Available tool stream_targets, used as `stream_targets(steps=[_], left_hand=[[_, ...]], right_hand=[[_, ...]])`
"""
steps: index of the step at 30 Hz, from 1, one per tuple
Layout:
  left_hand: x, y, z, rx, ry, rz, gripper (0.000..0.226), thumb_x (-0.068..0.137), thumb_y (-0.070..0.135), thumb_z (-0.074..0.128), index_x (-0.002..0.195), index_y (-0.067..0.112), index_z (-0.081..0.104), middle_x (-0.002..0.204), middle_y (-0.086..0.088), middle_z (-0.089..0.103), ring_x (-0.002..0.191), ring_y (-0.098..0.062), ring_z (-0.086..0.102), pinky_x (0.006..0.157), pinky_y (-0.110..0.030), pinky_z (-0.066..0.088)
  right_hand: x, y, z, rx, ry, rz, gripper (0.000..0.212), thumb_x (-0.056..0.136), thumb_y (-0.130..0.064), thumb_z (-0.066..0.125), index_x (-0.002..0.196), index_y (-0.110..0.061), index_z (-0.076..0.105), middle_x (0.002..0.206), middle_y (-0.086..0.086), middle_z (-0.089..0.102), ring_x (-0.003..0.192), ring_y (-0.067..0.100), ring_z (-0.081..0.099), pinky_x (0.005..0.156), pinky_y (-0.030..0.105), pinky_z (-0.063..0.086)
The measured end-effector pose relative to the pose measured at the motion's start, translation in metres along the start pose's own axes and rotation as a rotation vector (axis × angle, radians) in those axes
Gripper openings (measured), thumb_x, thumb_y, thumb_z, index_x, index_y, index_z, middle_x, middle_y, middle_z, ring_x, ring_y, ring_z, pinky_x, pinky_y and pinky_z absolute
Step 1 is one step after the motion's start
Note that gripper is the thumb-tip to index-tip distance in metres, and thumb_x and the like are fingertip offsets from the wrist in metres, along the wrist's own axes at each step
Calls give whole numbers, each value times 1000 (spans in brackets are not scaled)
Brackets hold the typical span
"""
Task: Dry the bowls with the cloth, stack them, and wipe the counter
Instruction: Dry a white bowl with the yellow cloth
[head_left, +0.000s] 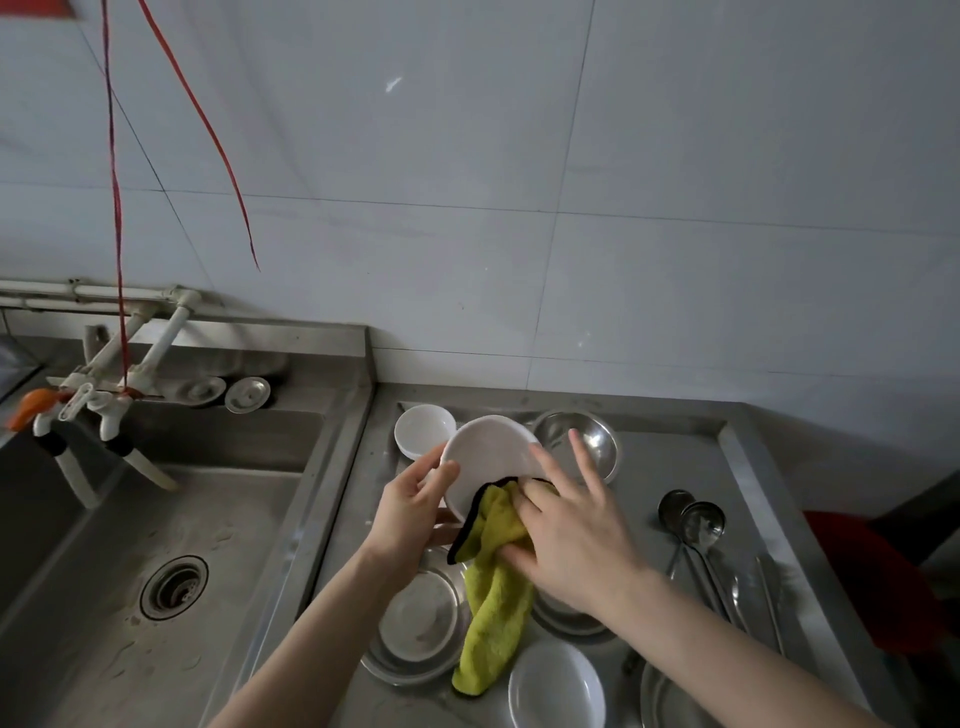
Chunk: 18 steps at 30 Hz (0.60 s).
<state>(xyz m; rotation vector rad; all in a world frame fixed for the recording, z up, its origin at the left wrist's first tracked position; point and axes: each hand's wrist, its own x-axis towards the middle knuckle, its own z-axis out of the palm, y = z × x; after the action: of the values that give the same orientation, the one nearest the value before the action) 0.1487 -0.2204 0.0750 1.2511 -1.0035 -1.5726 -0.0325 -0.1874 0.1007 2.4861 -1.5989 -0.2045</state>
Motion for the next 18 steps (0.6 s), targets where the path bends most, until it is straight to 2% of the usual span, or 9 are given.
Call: stream_targets(steps=[2,4,7,10,11,13,15,18], left_hand=[[1,0,3,32,-27,-6,29,99,26,53,121,38,66,110,-23,65,77,-39,64,70,-56,59],[0,0,7,46,-49,-14,30,99,24,52,122,38,65,103,-22,66,77,-37,65,65,-44,60],[0,-1,13,55,-82,-43,33,98,22,53,127,36,61,92,-18,60,73,-31,61,57,-32,56],[3,-4,16,26,-35,-60,35,97,23,56,130,35,59,99,-19,60,70,-29,62,55,-30,54],[5,-5,15,11,-7,-56,34,96,25,57,129,36,60,105,-21,60,71,-34,64,56,-33,56],[8,-4,11,-2,43,-49,30,95,30,59,123,40,64,115,-22,61,82,-44,67,66,-50,60],[9,-3,10,-19,54,-50,25,95,32,59,118,40,67,112,-19,65,82,-43,68,76,-60,55],[10,-2,13,-94,59,-72,24,97,33,56,117,34,68,111,-22,65,79,-37,68,74,-56,58]], right_hand=[[1,1,-3,-72,-41,18,92,83,-72,12,133,-7,53,140,10,51,147,30,7,112,60,-11],[2,3,-3,-87,-55,1,101,78,-74,3,144,-5,35,150,12,36,147,30,-8,111,60,-16],[4,4,8,-14,-71,-1,101,76,-72,6,148,-5,23,155,13,25,146,28,-14,111,58,-18],[4,3,18,123,-35,2,85,83,-62,24,148,-8,26,155,9,28,147,24,-2,112,55,-16],[2,3,19,176,-6,-7,77,86,-56,29,147,-10,29,153,6,32,147,22,3,113,54,-14],[-1,1,20,257,39,-47,59,91,-47,39,141,-15,41,148,-1,42,146,18,12,116,54,-7],[-2,1,24,306,125,-77,40,91,-39,49,125,-20,56,134,-7,55,141,16,27,118,51,2],[-4,8,29,351,258,-14,28,80,-28,65,108,-23,66,117,-7,62,126,18,46,116,49,19]])
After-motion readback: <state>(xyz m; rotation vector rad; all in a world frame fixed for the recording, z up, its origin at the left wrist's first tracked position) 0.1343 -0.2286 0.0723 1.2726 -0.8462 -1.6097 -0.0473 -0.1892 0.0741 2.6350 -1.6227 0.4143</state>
